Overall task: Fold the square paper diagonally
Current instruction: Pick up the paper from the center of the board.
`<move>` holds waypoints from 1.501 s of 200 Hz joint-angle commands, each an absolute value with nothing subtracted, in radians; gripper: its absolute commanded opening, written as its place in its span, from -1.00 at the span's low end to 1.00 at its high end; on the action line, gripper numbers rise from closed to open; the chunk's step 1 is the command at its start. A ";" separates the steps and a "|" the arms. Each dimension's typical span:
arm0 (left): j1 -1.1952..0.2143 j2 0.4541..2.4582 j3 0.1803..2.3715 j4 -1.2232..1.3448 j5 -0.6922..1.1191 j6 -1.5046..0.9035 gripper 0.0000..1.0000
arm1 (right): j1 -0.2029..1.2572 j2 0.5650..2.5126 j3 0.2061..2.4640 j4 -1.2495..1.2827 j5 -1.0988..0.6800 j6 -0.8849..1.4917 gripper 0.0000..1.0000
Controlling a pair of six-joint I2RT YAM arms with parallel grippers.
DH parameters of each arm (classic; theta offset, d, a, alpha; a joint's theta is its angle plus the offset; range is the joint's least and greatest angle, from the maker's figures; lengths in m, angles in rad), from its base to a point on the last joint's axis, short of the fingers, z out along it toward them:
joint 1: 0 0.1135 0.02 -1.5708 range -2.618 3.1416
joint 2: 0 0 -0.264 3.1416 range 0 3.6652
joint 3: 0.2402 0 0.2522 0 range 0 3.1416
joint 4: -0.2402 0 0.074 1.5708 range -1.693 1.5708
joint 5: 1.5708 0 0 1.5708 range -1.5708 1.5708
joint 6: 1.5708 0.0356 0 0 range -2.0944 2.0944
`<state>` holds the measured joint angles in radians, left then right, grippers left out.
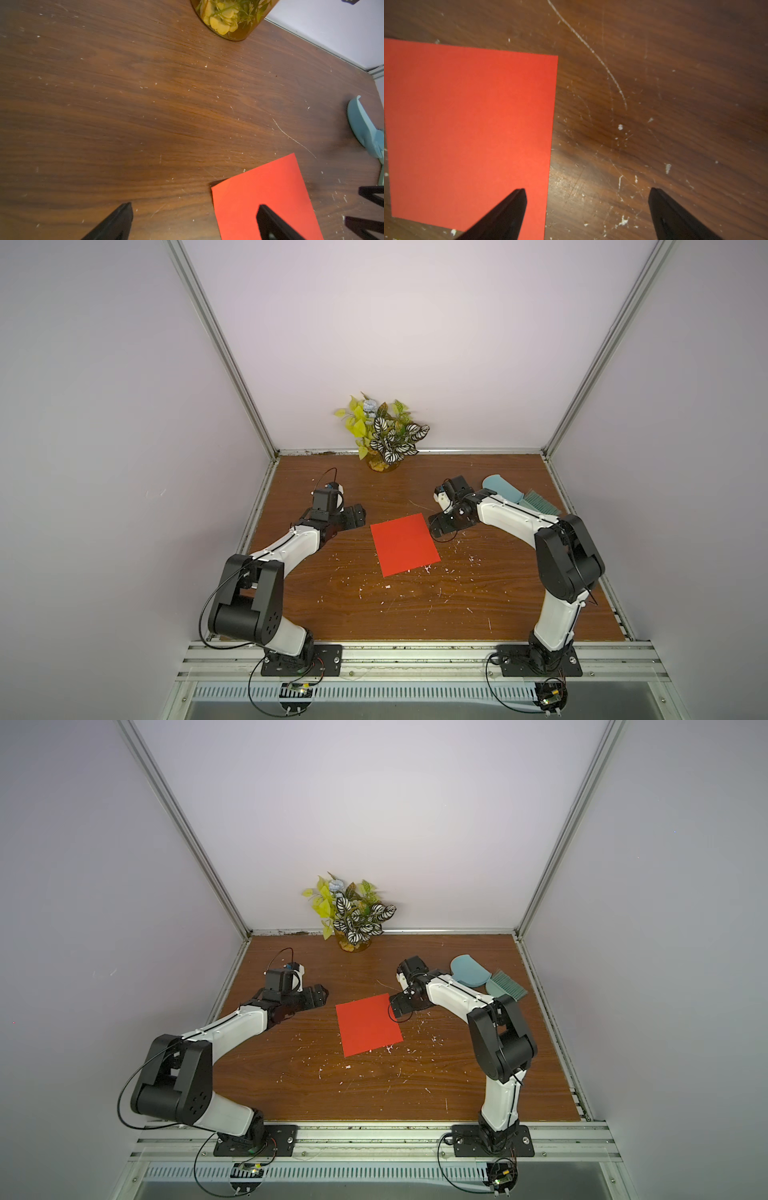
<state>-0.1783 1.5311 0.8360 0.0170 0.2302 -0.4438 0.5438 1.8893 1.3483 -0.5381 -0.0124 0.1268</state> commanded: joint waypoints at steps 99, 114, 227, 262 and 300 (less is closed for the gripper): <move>-0.192 1.700 0.941 -0.043 0.363 -0.397 0.98 | 0.628 2.061 1.561 -0.842 0.044 0.048 0.98; -0.193 1.706 0.940 -0.044 0.364 -0.397 0.97 | 0.634 2.071 1.566 -0.850 0.052 0.046 0.98; -0.216 1.796 0.960 -0.013 0.459 -0.397 0.69 | 0.653 2.115 1.572 -0.868 0.087 0.055 0.98; -0.229 1.819 0.964 -0.008 0.496 -0.406 0.51 | 0.654 2.115 1.570 -0.864 0.086 0.058 0.98; -0.246 1.825 0.957 -0.013 0.521 -0.410 0.40 | 0.656 2.116 1.571 -0.861 0.085 0.057 0.98</move>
